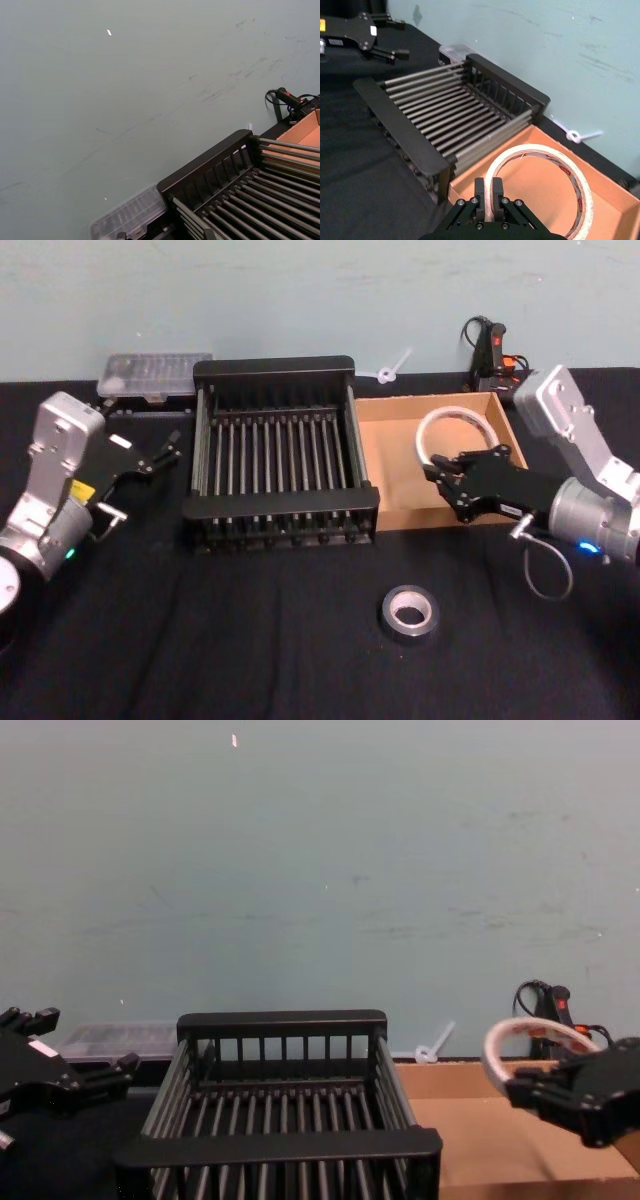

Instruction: Pick up the white tape and place it into the black box , Pick up the silver tape and place it into the brown box.

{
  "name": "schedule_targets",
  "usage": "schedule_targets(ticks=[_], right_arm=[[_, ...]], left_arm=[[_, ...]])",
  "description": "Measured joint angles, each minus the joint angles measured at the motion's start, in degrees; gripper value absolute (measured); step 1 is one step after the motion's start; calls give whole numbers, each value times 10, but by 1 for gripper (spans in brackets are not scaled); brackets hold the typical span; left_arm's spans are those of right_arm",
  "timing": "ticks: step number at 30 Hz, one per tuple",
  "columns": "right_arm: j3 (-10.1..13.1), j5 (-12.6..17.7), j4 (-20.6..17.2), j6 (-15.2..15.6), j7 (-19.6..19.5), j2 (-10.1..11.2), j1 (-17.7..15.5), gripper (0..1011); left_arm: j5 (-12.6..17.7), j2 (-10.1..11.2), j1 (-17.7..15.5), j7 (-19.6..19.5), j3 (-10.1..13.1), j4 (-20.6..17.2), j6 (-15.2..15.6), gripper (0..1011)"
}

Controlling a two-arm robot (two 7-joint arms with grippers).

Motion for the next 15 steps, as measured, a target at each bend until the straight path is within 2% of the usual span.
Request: schedule_targets(ticks=[15], right_arm=[[-43,-3,40,-23,27,-40,59,96]], left_arm=[[0,0,0,0,0,0,0,1001]])
